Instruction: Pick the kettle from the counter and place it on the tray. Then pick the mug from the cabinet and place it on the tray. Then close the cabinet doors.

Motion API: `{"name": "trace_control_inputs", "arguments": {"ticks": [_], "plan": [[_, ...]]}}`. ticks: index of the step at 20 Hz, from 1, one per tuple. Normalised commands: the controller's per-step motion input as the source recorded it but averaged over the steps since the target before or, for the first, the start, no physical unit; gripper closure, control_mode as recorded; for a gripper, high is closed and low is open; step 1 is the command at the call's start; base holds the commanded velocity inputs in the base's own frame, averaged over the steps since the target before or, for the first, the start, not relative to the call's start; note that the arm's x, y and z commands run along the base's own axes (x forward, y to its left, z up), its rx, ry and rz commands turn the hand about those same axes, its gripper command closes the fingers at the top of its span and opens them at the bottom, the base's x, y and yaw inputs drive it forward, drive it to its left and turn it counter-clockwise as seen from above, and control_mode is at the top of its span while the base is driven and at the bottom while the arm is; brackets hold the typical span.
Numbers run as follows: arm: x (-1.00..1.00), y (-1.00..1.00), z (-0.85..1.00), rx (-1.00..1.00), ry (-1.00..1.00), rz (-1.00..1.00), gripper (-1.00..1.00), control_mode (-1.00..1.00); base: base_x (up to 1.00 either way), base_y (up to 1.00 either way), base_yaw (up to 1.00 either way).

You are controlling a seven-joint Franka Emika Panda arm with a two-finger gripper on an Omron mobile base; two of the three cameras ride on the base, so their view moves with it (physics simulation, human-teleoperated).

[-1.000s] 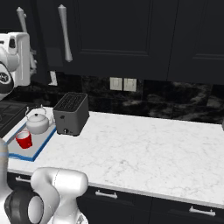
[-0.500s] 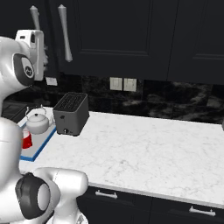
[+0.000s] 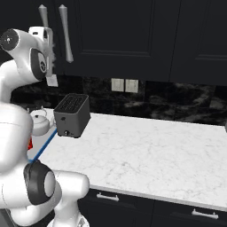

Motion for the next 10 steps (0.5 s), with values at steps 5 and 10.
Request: {"name": "trace_control_inputs", "arguments": {"ticks": [5, 10], "plan": [[0.33, 0.00, -0.13, -0.04, 0.00, 0.05, -1.00, -1.00, 0.00, 0.00, 0.00], [0.38, 0.02, -0.16, -0.03, 0.00, 0.04, -1.00, -1.00, 0.00, 0.00, 0.00]]}}
